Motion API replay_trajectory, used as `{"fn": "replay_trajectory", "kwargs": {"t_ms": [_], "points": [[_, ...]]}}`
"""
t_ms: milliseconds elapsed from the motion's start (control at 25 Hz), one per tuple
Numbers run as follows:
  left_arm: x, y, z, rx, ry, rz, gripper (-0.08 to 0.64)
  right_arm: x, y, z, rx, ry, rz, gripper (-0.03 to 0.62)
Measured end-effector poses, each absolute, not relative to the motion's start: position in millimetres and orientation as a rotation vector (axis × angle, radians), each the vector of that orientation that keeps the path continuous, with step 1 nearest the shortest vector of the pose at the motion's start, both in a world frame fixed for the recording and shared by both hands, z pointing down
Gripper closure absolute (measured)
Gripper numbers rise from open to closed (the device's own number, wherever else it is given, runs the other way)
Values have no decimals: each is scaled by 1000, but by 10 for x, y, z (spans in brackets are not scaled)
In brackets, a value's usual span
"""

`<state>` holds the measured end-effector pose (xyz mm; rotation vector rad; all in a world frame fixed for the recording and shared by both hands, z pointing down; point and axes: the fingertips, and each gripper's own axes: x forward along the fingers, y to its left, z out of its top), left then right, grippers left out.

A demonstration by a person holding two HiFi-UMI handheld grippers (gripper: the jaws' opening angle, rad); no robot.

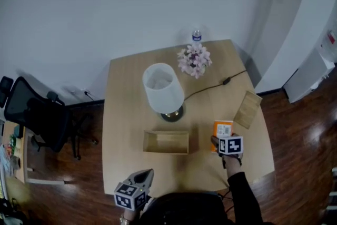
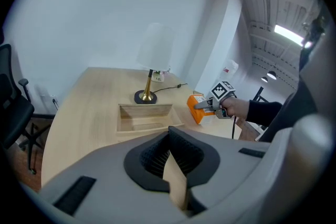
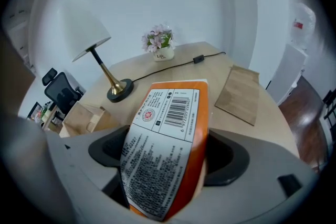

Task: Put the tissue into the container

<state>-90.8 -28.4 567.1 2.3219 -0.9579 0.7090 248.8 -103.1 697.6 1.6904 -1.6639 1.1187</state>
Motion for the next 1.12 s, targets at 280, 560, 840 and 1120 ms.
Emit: {"fn": "replay_trajectory", "kwargs": {"t_ms": [280,560,840,1120], "points": [[-887,-271,5651,2347,-929,648,574,2311,-926,6409,1589,-1816,985,158],[-979,-267,5649,2346,-940,609,574,1224,-1303,5869,1124,-2124,574,158],[-1148,-209,5654,2302,-998,573,574,-39,-1582,5791,584,-2256,283,158],[-1350,-118,5755,2226,-1060,554,574,-357,-1483,6345,243,-2156,211,158]]}}
